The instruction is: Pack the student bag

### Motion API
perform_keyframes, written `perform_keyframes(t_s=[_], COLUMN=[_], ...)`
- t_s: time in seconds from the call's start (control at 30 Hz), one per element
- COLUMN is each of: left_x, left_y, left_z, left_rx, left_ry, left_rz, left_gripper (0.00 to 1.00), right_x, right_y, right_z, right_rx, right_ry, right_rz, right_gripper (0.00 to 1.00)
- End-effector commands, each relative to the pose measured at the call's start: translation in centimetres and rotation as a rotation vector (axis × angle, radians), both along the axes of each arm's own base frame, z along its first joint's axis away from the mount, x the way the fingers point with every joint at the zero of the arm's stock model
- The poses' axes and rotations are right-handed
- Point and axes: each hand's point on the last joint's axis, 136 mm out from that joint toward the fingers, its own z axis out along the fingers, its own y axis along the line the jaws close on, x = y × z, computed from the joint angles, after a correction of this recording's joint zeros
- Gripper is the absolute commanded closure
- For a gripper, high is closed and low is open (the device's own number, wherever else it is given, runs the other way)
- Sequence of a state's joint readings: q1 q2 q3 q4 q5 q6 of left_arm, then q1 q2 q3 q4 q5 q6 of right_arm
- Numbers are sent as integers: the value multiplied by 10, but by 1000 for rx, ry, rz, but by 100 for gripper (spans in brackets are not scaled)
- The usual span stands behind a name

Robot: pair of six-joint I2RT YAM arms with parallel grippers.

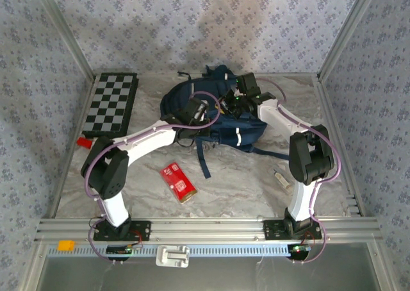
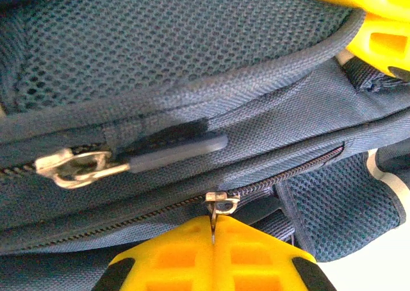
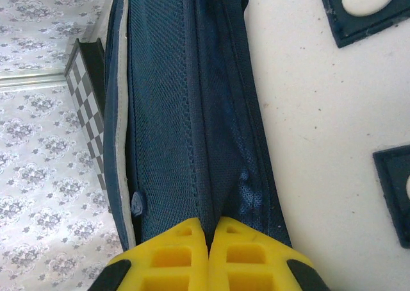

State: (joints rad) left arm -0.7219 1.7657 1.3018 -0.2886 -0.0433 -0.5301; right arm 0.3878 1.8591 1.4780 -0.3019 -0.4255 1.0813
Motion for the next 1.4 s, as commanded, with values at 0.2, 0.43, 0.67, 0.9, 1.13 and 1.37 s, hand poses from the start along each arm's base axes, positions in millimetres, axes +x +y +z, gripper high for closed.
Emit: perform_keyframes(t_s=[0.2, 0.43, 0.67, 0.9, 1.13, 1.37], left_x=[12, 18, 23, 5, -5, -3], left_y=[-12, -17, -8, 10, 36, 22], left_z=[-15, -26, -13, 3, -5, 7], left_rx=[-9, 21, 7, 17, 41, -44], left_ry=[-34, -69, -115, -124, -90, -90], left_rz=[-56, -11, 50, 14, -27, -32], left_gripper=[86, 78, 97, 100, 100, 100], right_x=[7, 7, 6, 2, 0, -21], right_y=[12, 15, 15, 3, -6, -11], right_z=[40, 42, 39, 40, 31, 24], right_rx=[30, 28, 23, -4, -40, -123], right_ry=[-110, -115, -113, -118, -98, -72], right_rz=[29, 36, 44, 53, 65, 122], right_gripper=[100, 100, 100, 100, 100, 74])
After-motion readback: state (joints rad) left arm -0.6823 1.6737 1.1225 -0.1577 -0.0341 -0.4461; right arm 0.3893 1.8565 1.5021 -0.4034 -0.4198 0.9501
